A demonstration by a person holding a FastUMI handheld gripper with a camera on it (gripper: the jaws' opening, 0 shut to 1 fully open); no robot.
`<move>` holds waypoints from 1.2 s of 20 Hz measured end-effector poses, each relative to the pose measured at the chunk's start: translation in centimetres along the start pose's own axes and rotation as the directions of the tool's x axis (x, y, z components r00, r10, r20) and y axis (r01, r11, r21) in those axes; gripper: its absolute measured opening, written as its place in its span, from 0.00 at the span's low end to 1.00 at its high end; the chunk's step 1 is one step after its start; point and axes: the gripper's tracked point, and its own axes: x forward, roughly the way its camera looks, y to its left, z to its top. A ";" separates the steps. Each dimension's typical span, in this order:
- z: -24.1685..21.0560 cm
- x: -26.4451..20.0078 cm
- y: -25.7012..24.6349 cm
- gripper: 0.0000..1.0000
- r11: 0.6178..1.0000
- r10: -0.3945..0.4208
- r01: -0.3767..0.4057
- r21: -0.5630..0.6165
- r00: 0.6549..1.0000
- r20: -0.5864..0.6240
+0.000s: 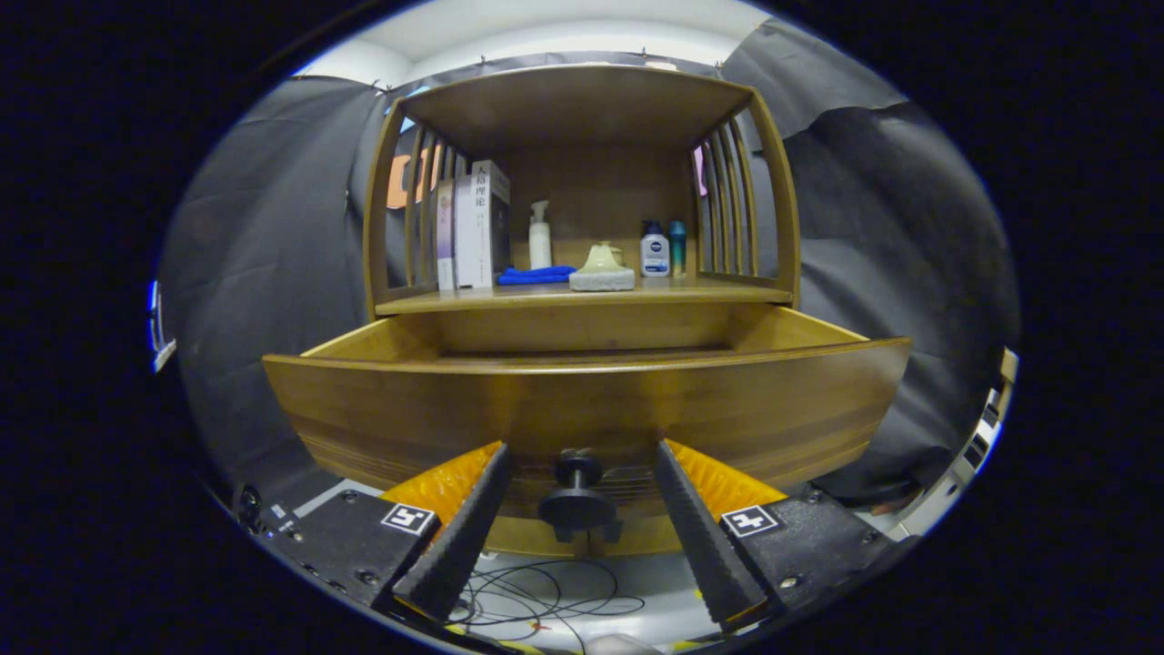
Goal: Pull open the drawer, take out the items inside it, and place them on the countertop above the cabinet.
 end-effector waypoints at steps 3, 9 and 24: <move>0.1 0.0 0.2 0.99 1.000 -0.001 0.001 0.003 1.000 0.017; 0.8 1.4 0.3 1.00 1.000 -0.002 0.002 0.009 1.000 0.019; 3.7 10.5 0.8 1.00 1.000 -0.006 0.006 -0.007 0.999 0.054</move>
